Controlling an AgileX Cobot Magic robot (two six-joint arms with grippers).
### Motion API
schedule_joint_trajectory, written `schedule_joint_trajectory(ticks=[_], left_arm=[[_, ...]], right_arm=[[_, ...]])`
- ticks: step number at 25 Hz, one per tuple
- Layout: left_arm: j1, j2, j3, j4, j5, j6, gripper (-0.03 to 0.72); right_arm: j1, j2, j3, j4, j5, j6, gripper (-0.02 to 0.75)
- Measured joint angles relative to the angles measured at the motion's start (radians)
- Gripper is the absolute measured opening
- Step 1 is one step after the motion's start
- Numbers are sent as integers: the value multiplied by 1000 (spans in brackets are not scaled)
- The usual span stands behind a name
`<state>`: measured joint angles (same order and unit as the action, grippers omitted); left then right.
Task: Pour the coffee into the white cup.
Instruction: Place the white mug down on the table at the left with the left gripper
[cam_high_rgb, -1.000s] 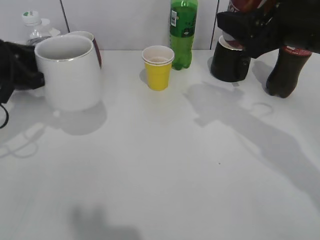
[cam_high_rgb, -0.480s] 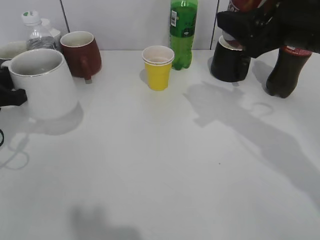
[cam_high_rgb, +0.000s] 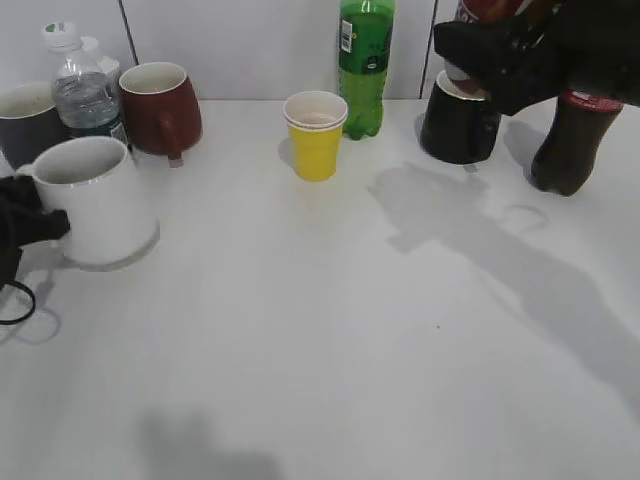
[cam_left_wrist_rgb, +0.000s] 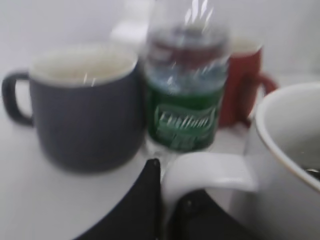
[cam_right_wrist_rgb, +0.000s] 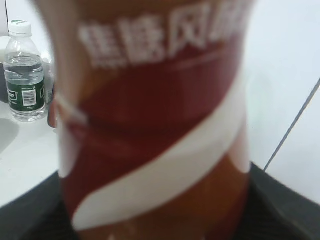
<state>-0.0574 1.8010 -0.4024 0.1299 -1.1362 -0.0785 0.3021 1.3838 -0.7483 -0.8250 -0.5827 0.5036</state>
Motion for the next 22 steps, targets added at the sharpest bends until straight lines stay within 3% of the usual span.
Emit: schedule_joint_trajectory(ticks=[14,22], left_arm=[[0,87,-12,-11,-60,44,38],[0,84,19,-12,-70,36,253]], right_arm=[[0,0,0,0,0,1,536],[0,0,0,1,0,1,536]])
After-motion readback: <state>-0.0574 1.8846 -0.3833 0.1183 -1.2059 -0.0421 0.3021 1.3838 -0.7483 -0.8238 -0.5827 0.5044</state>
